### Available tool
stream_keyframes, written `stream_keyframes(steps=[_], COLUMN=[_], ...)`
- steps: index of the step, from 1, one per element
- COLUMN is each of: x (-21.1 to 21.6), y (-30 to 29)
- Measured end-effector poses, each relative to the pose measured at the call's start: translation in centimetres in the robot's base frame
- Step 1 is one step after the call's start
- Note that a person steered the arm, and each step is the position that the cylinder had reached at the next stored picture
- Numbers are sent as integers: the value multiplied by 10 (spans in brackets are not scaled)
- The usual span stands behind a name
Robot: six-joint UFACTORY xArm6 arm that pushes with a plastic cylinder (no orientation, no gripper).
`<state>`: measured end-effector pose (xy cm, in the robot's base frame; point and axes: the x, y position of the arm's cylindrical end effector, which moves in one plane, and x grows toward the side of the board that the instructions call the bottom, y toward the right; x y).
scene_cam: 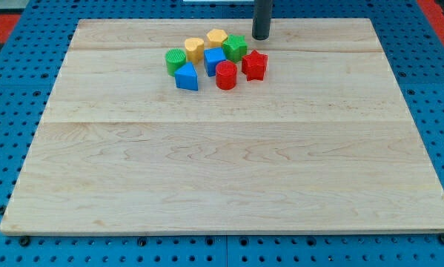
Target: Slide the group of blocks left and down a bit
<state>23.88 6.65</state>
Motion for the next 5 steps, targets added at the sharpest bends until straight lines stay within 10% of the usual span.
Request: stream_keyframes(steps=[4,5], x=[82,82], y=[-43,26])
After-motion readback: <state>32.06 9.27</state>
